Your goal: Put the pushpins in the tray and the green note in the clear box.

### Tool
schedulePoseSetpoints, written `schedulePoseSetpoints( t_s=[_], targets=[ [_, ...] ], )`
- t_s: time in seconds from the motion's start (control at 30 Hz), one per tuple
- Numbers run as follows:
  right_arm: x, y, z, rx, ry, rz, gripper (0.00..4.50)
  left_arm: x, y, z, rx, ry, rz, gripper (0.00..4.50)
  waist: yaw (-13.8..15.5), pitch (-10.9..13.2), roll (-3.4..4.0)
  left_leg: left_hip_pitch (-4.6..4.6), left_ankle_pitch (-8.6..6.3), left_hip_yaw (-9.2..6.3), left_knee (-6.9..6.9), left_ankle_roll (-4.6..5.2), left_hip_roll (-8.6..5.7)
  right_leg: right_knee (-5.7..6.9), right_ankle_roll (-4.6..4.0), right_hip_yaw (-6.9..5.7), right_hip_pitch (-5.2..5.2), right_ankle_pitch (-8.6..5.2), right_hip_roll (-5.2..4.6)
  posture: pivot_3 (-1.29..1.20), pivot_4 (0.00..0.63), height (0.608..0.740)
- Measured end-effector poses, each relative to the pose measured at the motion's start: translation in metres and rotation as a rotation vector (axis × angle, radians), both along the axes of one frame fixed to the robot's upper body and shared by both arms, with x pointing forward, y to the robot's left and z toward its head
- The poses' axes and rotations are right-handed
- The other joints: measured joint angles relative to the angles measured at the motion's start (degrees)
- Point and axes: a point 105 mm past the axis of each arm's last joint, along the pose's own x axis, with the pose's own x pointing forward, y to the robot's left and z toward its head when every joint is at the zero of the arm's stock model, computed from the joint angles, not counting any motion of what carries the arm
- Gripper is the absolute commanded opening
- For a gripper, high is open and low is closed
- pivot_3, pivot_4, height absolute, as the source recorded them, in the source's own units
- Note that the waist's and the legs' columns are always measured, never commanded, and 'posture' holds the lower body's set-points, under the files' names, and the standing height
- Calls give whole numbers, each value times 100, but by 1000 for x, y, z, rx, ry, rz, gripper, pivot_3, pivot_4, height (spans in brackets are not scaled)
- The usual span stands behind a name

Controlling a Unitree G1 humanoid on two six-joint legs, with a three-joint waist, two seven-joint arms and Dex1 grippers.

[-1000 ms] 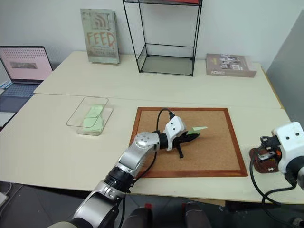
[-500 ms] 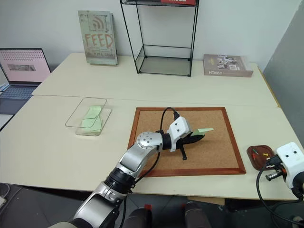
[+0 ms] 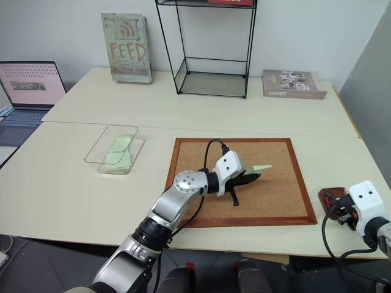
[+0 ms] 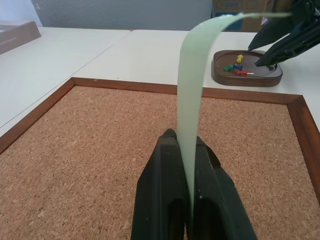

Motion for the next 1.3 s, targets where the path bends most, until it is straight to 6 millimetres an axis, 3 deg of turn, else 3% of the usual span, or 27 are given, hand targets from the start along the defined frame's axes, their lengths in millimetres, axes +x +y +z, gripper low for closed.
schedulePoseSetpoints(
  t_s=[0.23, 0.3, 0.4, 0.47, 0.5, 0.53, 0.67, 0.77, 0.83, 0.97, 1.17, 1.3],
  targets=[
    [0, -4, 8, -7, -25, -17, 4166, 1, 2, 0, 6, -5, 5, 0, 2, 0, 1, 0, 0, 0, 0, 0, 0, 1, 12, 0, 0, 7, 0, 0, 150, 740],
    [0, -2, 24, -14, -76, -1, 4166, 3, 3, 1, 8, -11, 18, 0, 1, 0, 3, 0, 0, 0, 0, 0, 0, 1, 12, 0, 0, 7, 1, 0, 150, 740],
    [2, 17, 50, -8, -164, 110, 4166, 11, 7, 7, -6, -27, 65, 0, -11, 2, -1, 2, 0, -2, 0, 0, 3, 2, 14, -3, 0, 8, 3, 0, 150, 740],
    [15, 63, 88, 40, -330, 334, 4166, 35, 26, 27, -67, -79, 238, 0, -78, 11, -2, 9, 1, 2, 7, 2, 6, 2, 15, -1, 4, 9, 5, 0, 150, 740],
    [18, 71, 95, 46, -359, 373, 4166, 40, 30, 32, -78, -89, 269, 0, -88, 13, -5, 11, 1, 3, 11, 2, 10, 2, 14, -3, 5, 8, 6, 0, 150, 740],
    [26, 96, 111, 69, -432, 485, 4166, 52, 43, 44, -108, -118, 365, 0, -118, 16, -11, 12, 4, 1, 12, 4, 9, 0, 14, -3, 7, 8, 7, 0, 150, 740],
    [37, 143, 119, 147, -454, 680, 4166, 67, 74, 56, -138, -139, 544, 0, -115, 17, -13, 4, 6, -5, 10, 8, 3, 1, 38, -1, 9, 24, 5, 0, 150, 740],
    [49, 173, 117, 205, -420, 815, 4166, 75, 119, 57, -128, -133, 724, 0, -141, 19, -14, -2, 4, -4, 0, 4, 3, 0, 44, -1, 0, 33, 2, 0, 150, 740],
    [57, 191, 115, 229, -397, 890, 4166, 76, 161, 62, -110, -147, 865, 0, -153, 19, -13, -1, 3, -9, -11, 4, 7, 2, 39, -6, -4, 31, 4, 0, 150, 740],
    [75, 208, 112, 251, -387, 931, 4166, 68, 229, 68, -69, -139, 1068, 0, -133, 21, -12, -6, 2, -15, -18, 2, 9, 1, 37, -15, -9, 30, 3, 0, 150, 740],
    [81, 225, 103, 264, -333, 987, 4166, 59, 274, 64, -9, -102, 1190, 0, 7, 21, -13, -9, 2, -16, -3, 1, 5, -2, 37, -18, -6, 30, -3, 0, 150, 740],
    [81, 235, 101, 306, -275, 1013, 4166, 56, 292, 56, 10, -40, 1243, 0, 1, 21, -13, -6, 2, -21, -1, 1, 10, 9, 32, -26, -6, 32, 1, 0, 150, 740]
  ],
)
